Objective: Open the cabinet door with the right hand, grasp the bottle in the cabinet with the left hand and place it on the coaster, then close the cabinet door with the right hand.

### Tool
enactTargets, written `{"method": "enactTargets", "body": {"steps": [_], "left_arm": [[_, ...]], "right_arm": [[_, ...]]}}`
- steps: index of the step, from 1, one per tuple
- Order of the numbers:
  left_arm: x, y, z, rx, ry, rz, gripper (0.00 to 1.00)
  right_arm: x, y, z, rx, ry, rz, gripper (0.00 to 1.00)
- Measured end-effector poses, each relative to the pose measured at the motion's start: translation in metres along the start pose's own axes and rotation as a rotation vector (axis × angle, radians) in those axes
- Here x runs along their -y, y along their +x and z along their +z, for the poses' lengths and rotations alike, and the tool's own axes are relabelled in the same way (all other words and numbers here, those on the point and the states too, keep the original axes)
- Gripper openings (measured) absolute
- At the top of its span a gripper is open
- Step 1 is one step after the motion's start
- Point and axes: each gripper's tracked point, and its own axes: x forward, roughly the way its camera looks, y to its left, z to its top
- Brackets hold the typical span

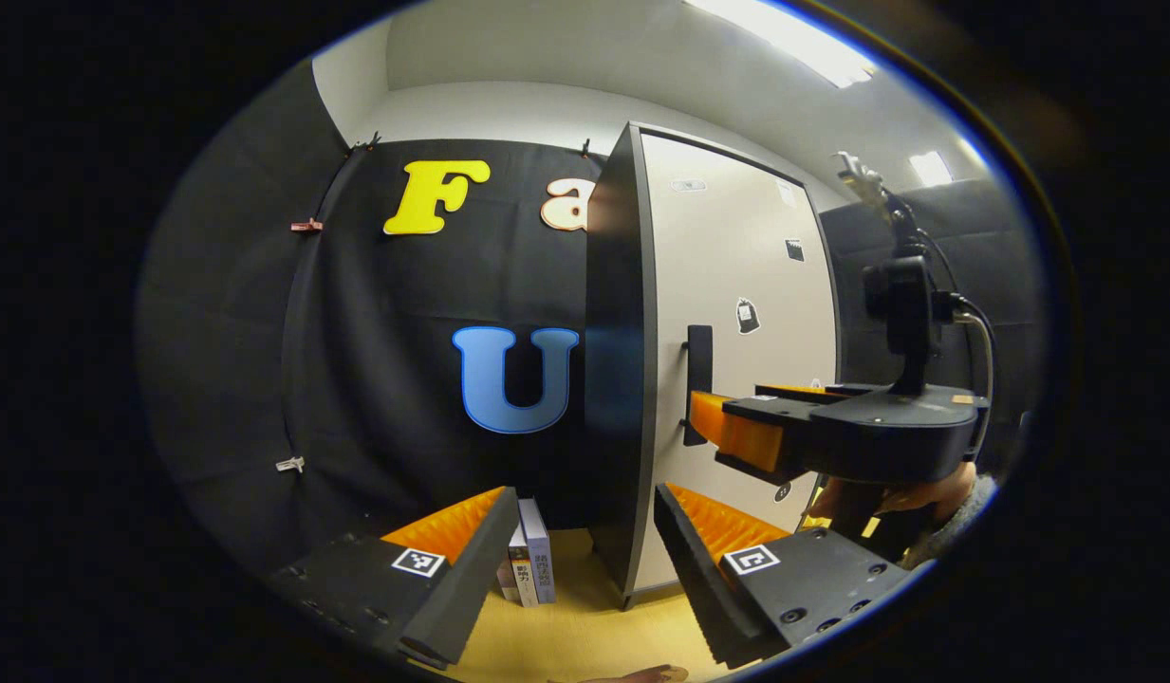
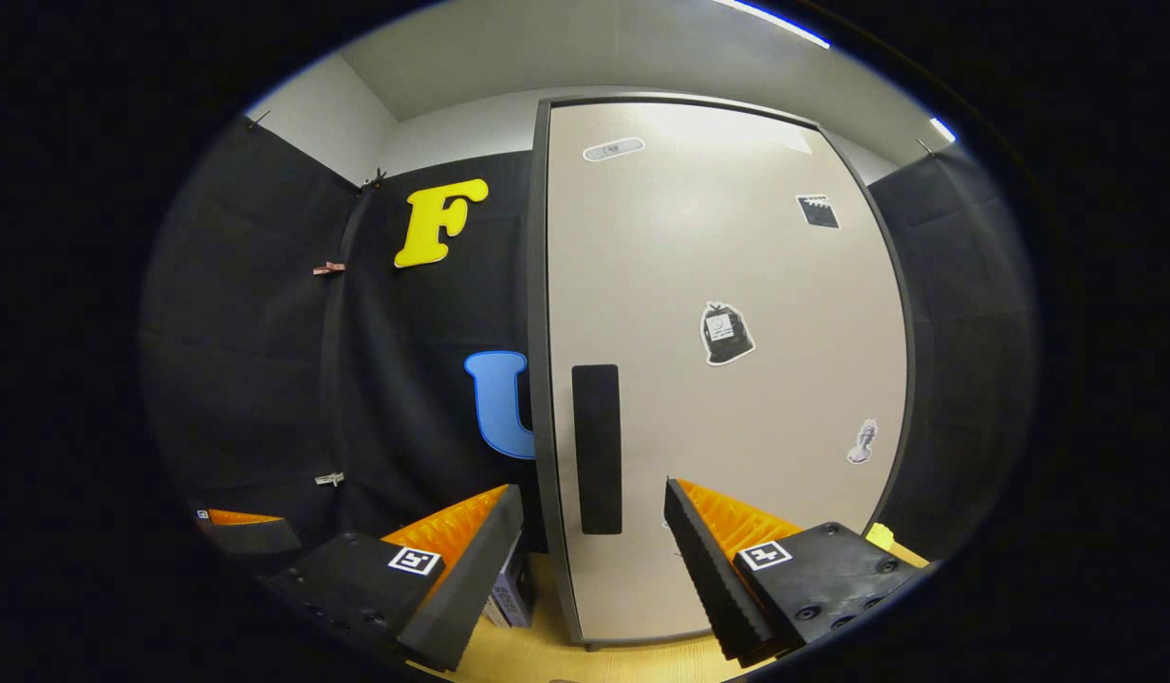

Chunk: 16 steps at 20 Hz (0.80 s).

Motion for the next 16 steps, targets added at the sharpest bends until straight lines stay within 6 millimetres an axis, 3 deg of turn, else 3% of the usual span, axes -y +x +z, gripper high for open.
{"method": "enactTargets", "body": {"steps": [6,13,14,15,16], "left_arm": [[-0.013,0.008,-0.001,0.006,-0.012,0.005,0.92],[-0.022,0.011,-0.003,0.005,-0.001,0.002,0.92],[-0.024,0.012,-0.004,0.003,0.0,0.006,0.92],[-0.025,0.012,-0.003,0.001,0.001,0.011,0.92],[-0.027,0.011,-0.005,0.001,0.001,0.015,0.92]], "right_arm": [[0.009,0.038,-0.01,-0.009,-0.028,-0.055,0.97],[0.01,0.059,-0.015,-0.004,-0.018,-0.092,0.97],[0.013,0.06,-0.015,-0.005,-0.022,-0.106,0.85],[0.018,0.061,-0.016,-0.006,-0.028,-0.129,0.85],[0.019,0.062,-0.016,-0.009,-0.026,-0.128,0.74]]}}
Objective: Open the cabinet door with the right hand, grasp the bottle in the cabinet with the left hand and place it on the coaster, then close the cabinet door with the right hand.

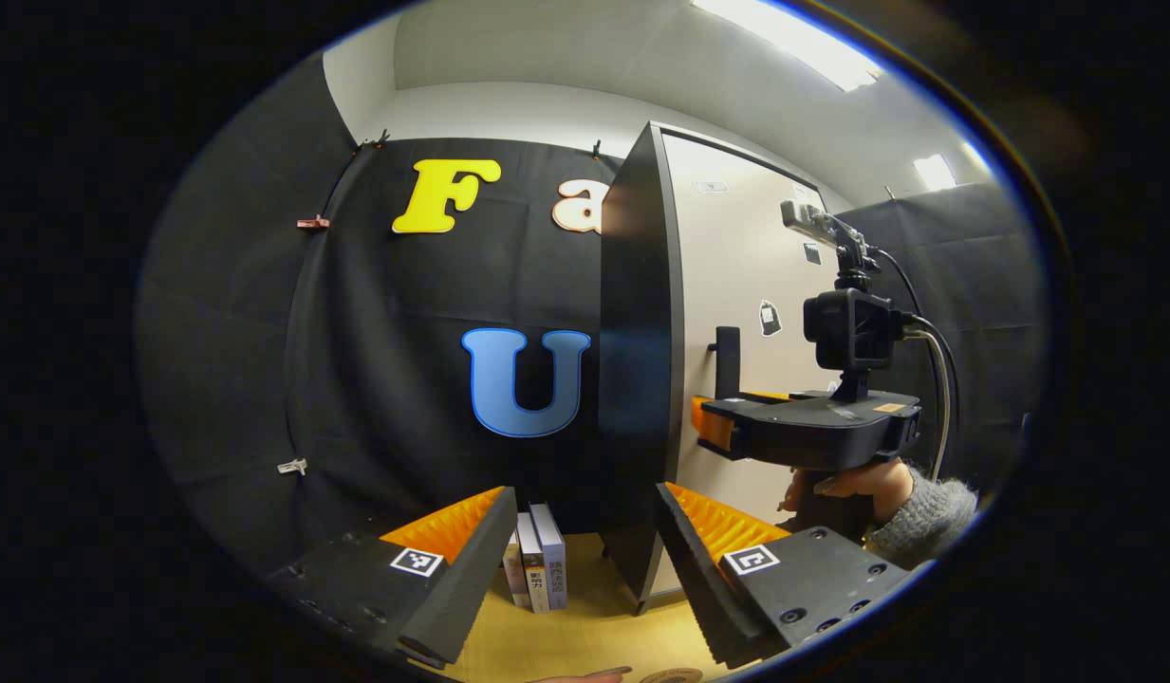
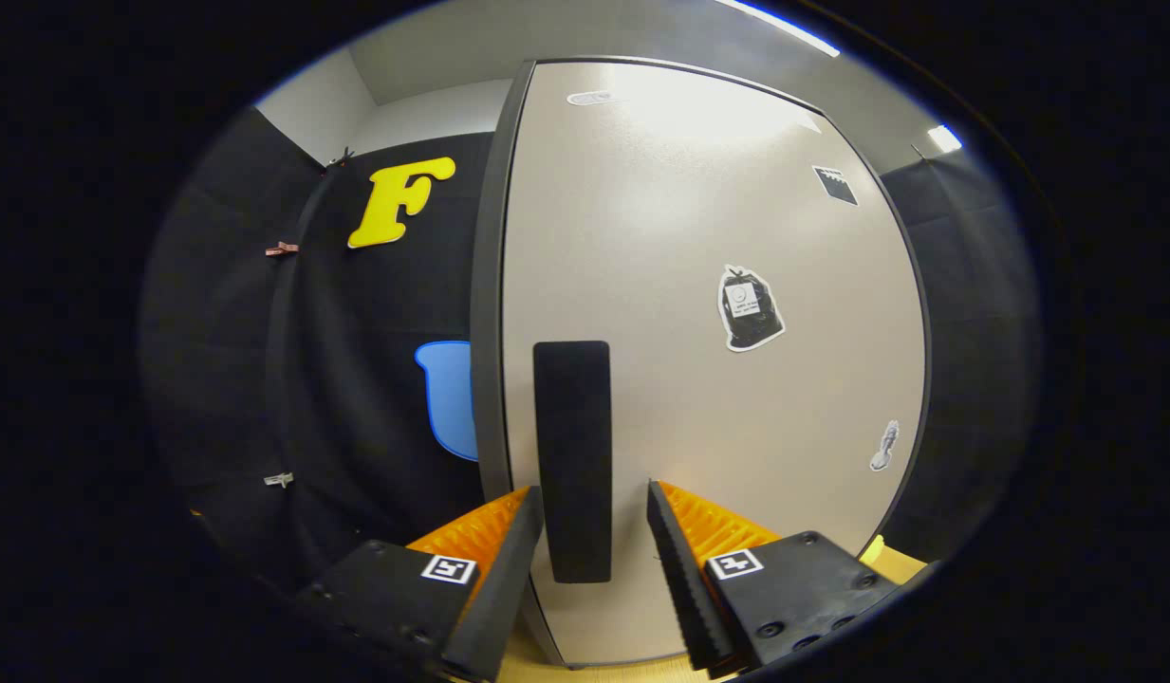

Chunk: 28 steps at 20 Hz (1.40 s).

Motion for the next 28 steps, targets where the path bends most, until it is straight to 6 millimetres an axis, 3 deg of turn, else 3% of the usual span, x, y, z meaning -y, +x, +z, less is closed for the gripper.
{"method": "enactTargets", "body": {"steps": [1,3,4,5,6,7,9,10,11,16,21,28], "left_arm": [[-0.002,-0.001,0.001,0.001,-0.001,0.004,0.92],[-0.003,-0.002,0.001,-0.002,-0.001,0.009,0.92],[-0.004,-0.004,0.0,-0.003,0.0,0.011,0.92],[-0.004,-0.005,0.0,-0.004,0.001,0.013,0.92],[-0.005,-0.007,-0.001,-0.006,0.0,0.015,0.92],[-0.005,-0.009,0.0,-0.006,-0.001,0.018,0.92],[-0.007,-0.014,-0.001,-0.009,-0.001,0.025,0.92],[-0.008,-0.017,-0.001,-0.007,-0.002,0.03,0.92],[-0.009,-0.019,0.001,-0.006,-0.002,0.034,0.92],[-0.007,-0.033,0.01,0.024,0.01,0.036,0.92],[0.021,-0.051,0.01,0.021,0.006,-0.023,0.92],[0.052,-0.059,0.013,0.024,0.007,-0.108,0.92]], "right_arm": [[-0.002,-0.002,-0.001,-0.006,0.01,0.006,0.66],[-0.01,0.001,0.0,-0.006,0.024,0.031,0.65],[-0.009,0.006,-0.002,-0.004,0.022,0.012,0.39],[-0.008,-0.009,0.004,0.004,0.006,0.01,0.36],[-0.008,-0.001,0.0,0.006,-0.018,0.006,0.36],[-0.009,-0.005,0.002,0.011,-0.026,-0.007,0.36],[-0.007,-0.002,-0.001,-0.01,-0.02,-0.025,0.2],[-0.006,0.003,-0.006,-0.026,-0.014,-0.043,0.2],[-0.005,-0.005,0.0,-0.026,-0.032,-0.046,0.08],[-0.005,-0.031,0.0,-0.051,-0.035,-0.024,0.08],[0.003,-0.066,0.002,-0.058,-0.037,-0.003,0.08],[0.029,-0.109,0.007,-0.078,-0.029,-0.013,0.08]]}}
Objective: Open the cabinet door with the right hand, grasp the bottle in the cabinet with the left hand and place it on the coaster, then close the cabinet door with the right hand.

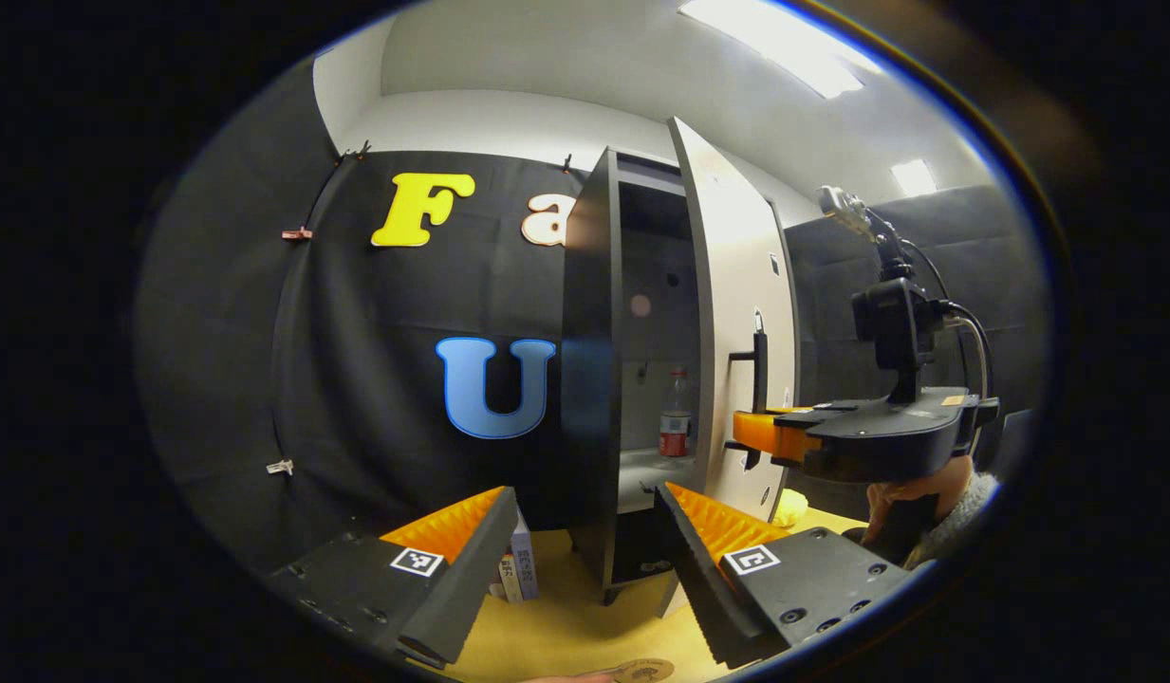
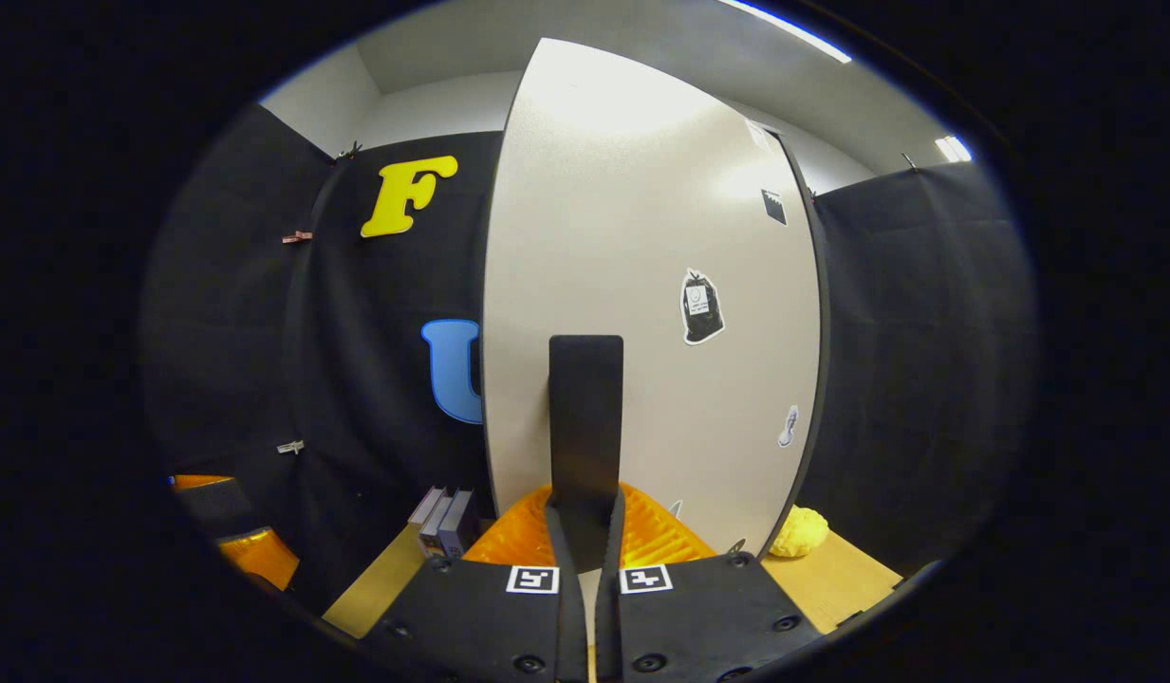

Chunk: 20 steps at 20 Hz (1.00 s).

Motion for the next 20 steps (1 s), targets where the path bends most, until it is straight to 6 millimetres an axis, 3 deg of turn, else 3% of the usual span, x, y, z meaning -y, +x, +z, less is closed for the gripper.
{"method": "enactTargets", "body": {"steps": [11,16,20], "left_arm": [[0.06,0.008,-0.008,-0.023,0.001,-0.178,0.92],[0.089,0.022,-0.01,-0.025,0.003,-0.242,0.92],[0.124,0.035,-0.007,-0.014,0.004,-0.305,0.92]], "right_arm": [[0.054,-0.049,0.001,-0.01,-0.005,-0.095,0.08],[0.089,-0.07,0.0,-0.027,0.009,-0.172,0.07],[0.12,-0.08,0.0,-0.045,0.021,-0.235,0.06]]}}
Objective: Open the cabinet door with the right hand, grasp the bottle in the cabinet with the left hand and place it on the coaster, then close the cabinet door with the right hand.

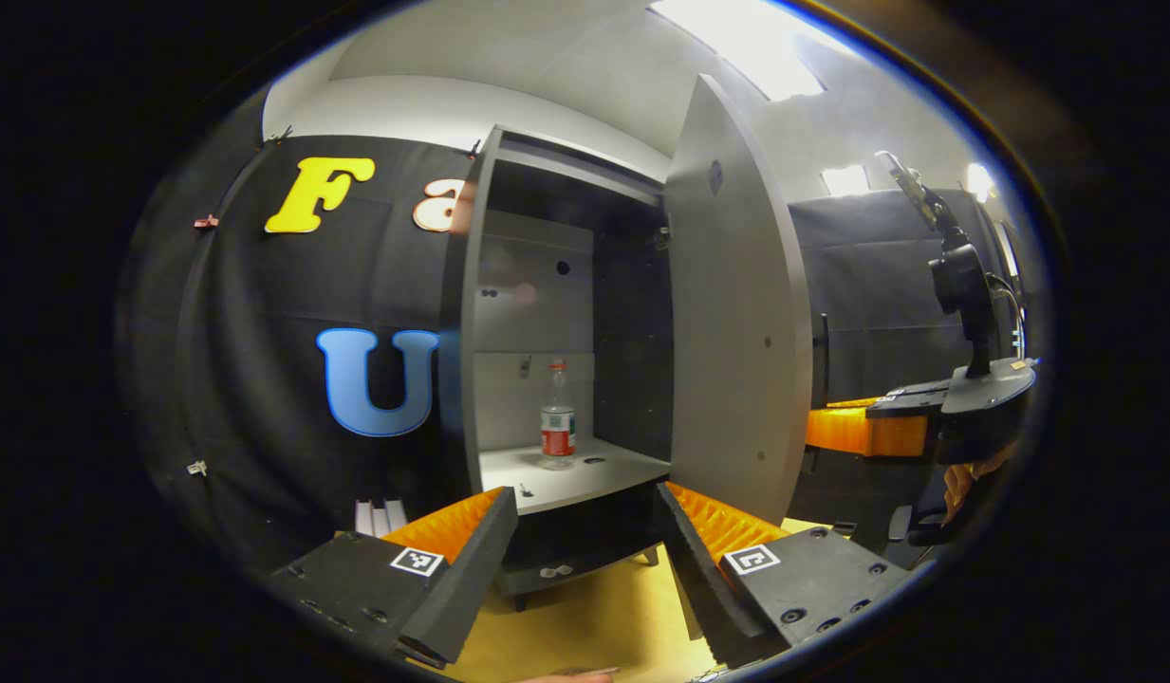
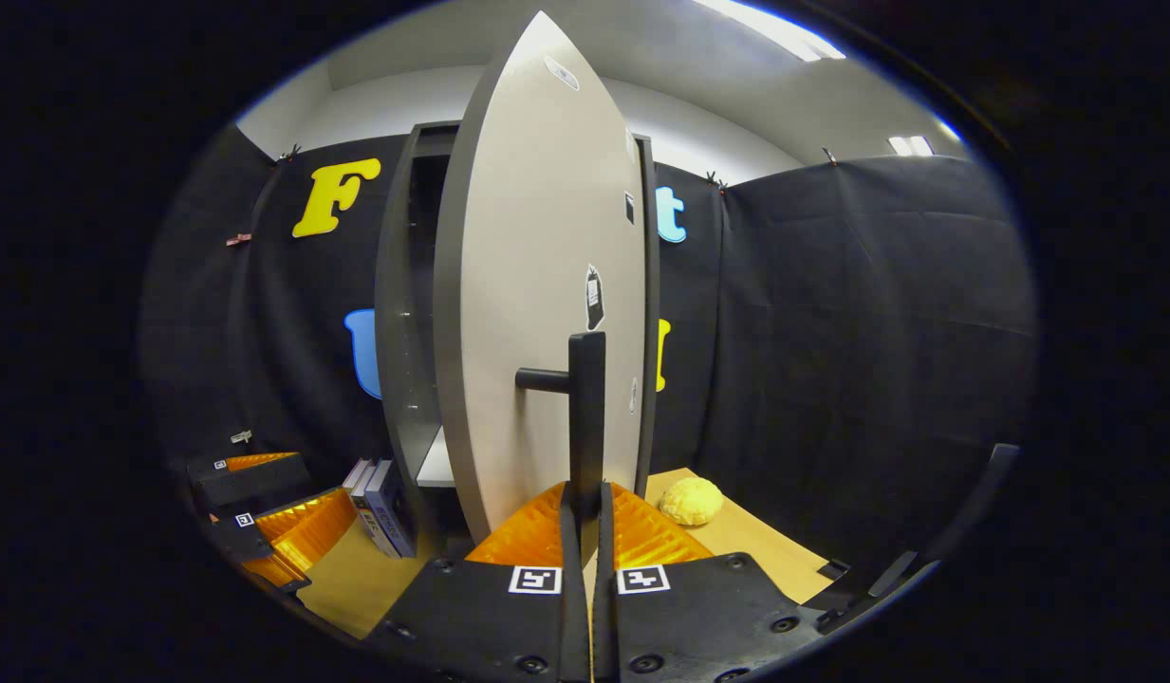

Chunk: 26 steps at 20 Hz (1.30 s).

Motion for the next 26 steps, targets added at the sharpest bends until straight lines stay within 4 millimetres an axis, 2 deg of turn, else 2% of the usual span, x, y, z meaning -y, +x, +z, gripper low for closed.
{"method": "enactTargets", "body": {"steps": [2,5,9,12,17,24,25,26], "left_arm": [[0.017,0.013,0.002,0.005,0.003,-0.032,0.92],[0.043,0.031,0.005,0.01,0.008,-0.075,0.92],[0.068,0.051,0.006,0.009,0.011,-0.098,0.92],[0.089,0.07,0.005,0.0,0.018,-0.105,0.92],[0.107,0.098,0.004,0.001,0.025,-0.073,0.92],[0.121,0.141,0.014,0.026,0.026,0.008,0.92],[0.122,0.147,0.013,0.026,0.025,0.019,0.92],[0.123,0.153,0.013,0.022,0.021,0.029,0.92]], "right_arm": [[0.012,-0.005,-0.008,-0.026,0.003,-0.013,0.06],[0.033,-0.005,-0.006,-0.02,-0.015,-0.039,0.06],[0.083,-0.005,-0.007,-0.018,-0.027,-0.087,0.06],[0.102,-0.004,-0.008,-0.041,0.061,-0.041,0.06],[0.126,-0.001,-0.008,-0.031,0.03,0.061,0.05],[0.178,0.013,-0.009,-0.017,0.073,0.191,0.05],[0.185,0.016,-0.009,-0.016,0.072,0.205,0.09],[0.192,0.019,-0.009,-0.018,0.073,0.222,0.05]]}}
